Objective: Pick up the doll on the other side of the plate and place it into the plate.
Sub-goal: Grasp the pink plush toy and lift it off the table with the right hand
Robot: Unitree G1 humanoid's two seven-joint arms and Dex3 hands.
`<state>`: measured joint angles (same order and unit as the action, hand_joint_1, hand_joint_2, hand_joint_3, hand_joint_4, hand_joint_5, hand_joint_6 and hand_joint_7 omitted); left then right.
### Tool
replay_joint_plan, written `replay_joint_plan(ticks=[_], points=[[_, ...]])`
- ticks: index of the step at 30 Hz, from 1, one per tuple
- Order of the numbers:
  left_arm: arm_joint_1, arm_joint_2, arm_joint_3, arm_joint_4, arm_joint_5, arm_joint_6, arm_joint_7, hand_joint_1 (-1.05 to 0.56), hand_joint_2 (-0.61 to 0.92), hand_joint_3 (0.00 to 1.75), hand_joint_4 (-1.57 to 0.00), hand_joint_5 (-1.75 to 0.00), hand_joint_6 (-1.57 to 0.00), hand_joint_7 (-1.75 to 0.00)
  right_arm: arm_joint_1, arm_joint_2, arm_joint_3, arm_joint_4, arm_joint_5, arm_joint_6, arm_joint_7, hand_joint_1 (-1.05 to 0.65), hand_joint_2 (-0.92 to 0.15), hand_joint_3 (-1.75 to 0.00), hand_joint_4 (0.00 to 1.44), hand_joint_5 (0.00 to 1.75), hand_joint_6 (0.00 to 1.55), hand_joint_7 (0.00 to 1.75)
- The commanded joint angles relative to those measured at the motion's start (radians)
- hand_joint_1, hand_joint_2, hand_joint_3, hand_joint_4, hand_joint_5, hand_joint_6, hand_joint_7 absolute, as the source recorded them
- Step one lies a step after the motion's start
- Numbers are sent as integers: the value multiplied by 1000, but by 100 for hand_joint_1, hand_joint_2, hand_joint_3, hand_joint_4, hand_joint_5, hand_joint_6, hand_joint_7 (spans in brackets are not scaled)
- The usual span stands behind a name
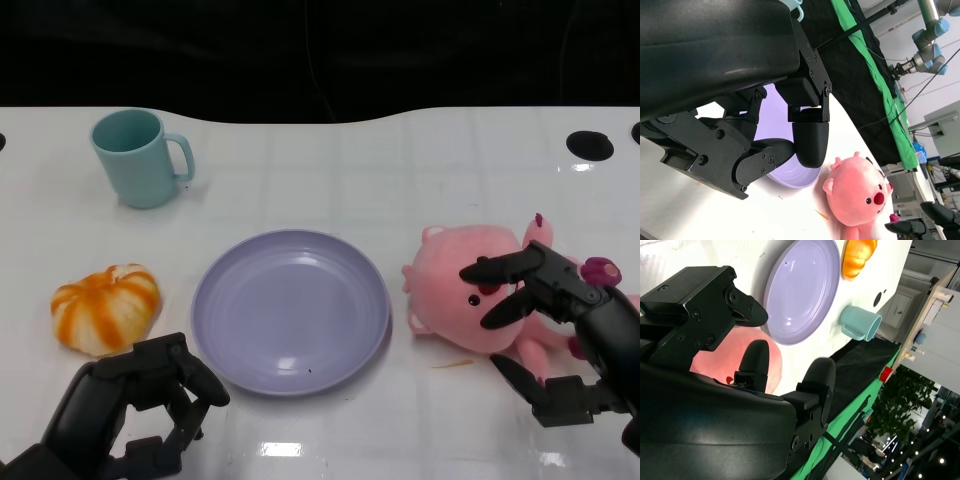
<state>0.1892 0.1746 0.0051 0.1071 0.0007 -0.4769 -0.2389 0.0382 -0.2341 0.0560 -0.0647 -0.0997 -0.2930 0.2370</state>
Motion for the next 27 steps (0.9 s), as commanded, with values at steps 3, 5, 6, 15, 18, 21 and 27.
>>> replay_joint_plan(ticks=[3,5,6,15,18,21,27], points=[[1,10,7,7,-11,-6,-4,-16,64,94,-74,-157,-81,-120,-8,-14,-23,-9,-80,-22,-72,5,-43,-75,1,120,1,79],[2,11,6,4,-9,-4,-2,-16,64,94,-74,-156,-81,-119,-13,-21,-28,-12,-138,-24,-112,-1,-47,-63,1,118,3,76],[2,11,6,3,-5,-4,-1,-16,65,94,-74,-156,-81,-119,-14,-24,-30,-16,-163,-21,-127,-7,-52,-51,2,116,4,73],[5,12,5,-8,8,5,4,-18,65,91,-74,-156,-81,-118,-14,-70,-18,-108,-415,89,-194,-27,-73,-3,2,103,8,57],[-2,6,4,-1,-5,7,0,-18,65,90,-75,-155,-82,-116,-19,-76,-7,-150,-510,160,-195,-31,-73,-1,6,95,14,49],[-7,3,3,-1,-4,16,4,-19,65,90,-75,-155,-82,-117,-26,-81,1,-181,-580,221,-185,-32,-72,0,17,78,27,30],[-13,0,1,-3,9,19,13,-18,64,93,-75,-155,-82,-119,-56,-108,40,-229,-723,323,-141,-39,-73,0,30,65,37,15]])
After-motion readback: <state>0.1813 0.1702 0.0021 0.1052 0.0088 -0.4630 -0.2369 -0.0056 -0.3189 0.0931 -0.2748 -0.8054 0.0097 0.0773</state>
